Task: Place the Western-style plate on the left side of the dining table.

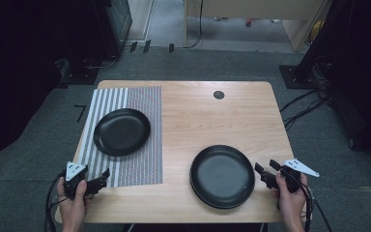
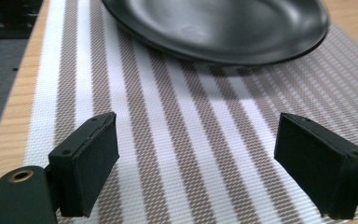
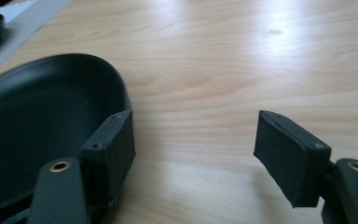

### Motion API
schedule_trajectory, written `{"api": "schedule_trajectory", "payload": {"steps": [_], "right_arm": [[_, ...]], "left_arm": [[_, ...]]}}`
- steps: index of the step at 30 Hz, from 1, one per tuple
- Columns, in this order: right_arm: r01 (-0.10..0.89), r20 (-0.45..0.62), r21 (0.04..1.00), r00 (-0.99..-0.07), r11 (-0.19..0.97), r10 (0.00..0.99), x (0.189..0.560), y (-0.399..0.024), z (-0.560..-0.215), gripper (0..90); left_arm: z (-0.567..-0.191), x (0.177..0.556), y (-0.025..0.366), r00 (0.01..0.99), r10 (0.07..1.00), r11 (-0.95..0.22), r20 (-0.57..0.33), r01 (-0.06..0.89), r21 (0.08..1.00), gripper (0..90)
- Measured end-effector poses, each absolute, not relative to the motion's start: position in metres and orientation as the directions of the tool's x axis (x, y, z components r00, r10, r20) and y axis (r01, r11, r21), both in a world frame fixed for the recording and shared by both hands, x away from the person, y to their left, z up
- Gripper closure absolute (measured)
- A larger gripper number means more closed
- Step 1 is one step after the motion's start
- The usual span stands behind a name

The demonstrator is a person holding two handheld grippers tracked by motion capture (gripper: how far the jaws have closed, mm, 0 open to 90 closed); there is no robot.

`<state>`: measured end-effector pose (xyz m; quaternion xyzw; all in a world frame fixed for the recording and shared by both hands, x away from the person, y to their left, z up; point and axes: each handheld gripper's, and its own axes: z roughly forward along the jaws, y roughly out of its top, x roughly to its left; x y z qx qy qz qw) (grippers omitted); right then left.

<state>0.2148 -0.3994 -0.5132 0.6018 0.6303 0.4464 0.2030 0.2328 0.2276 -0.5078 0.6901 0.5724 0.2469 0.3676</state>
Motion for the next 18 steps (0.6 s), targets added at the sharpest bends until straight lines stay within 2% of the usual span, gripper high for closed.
{"api": "schedule_trajectory", "payload": {"steps": [3, 7, 12, 18], "right_arm": [[0.591, 0.258, 0.799, -0.177, -0.107, 0.950, 0.210, -0.406, -0.517, 27.7], [0.642, 0.209, 0.763, -0.133, -0.076, 0.969, 0.203, -0.415, -0.524, 26.0], [0.654, 0.172, 0.755, -0.135, -0.043, 0.976, 0.200, -0.415, -0.524, 24.3], [0.666, 0.030, 0.742, -0.148, 0.078, 0.989, 0.200, -0.401, -0.525, 21.8]], "left_arm": [[-0.510, 0.231, 0.229, 0.208, 0.977, -0.096, -0.042, 0.611, 0.786, 13.4], [-0.513, 0.232, 0.232, 0.193, 0.981, -0.096, -0.036, 0.633, 0.768, 13.3], [-0.518, 0.234, 0.231, 0.193, 0.981, -0.114, -0.022, 0.661, 0.742, 13.1], [-0.518, 0.234, 0.229, 0.192, 0.981, -0.130, 0.000, 0.665, 0.735, 12.8]]}}
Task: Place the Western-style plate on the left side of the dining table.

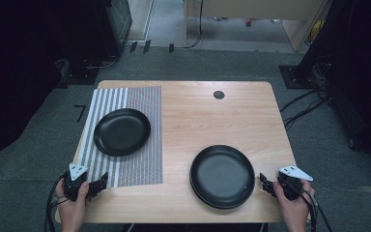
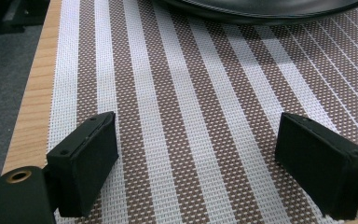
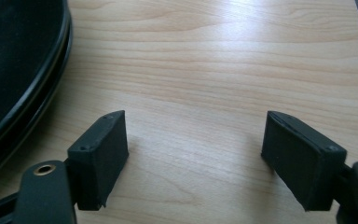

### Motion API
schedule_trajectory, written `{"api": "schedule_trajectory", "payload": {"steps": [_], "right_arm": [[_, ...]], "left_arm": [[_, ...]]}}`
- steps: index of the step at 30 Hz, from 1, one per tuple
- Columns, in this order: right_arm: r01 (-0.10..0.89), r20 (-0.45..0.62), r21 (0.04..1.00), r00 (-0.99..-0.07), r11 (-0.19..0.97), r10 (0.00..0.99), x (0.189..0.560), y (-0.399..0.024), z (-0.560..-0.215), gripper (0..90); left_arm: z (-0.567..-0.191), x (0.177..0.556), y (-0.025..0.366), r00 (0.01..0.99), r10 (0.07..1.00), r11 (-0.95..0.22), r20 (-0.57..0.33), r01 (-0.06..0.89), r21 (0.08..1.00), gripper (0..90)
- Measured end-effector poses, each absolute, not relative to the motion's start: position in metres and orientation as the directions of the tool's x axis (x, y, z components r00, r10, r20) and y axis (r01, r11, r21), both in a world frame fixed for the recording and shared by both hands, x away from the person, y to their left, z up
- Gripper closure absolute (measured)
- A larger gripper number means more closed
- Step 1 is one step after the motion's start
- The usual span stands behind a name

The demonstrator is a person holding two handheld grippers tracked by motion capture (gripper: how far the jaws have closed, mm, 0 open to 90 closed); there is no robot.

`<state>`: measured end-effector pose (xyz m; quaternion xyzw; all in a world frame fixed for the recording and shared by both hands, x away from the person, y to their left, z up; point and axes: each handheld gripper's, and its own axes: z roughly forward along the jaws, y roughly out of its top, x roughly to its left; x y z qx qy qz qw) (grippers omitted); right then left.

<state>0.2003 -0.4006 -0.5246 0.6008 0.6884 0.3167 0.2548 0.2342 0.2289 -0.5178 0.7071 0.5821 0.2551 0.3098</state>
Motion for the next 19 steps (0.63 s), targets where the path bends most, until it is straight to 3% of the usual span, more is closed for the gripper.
{"api": "schedule_trajectory", "payload": {"steps": [19], "right_arm": [[0.674, 0.030, 0.733, -0.170, 0.094, 0.985, 0.2011, -0.3981, -0.5251, 14.1]], "left_arm": [[-0.5181, 0.2351, 0.2288, 0.205, 0.979, -0.138, -0.002, 0.667, 0.732, 9.8]]}}
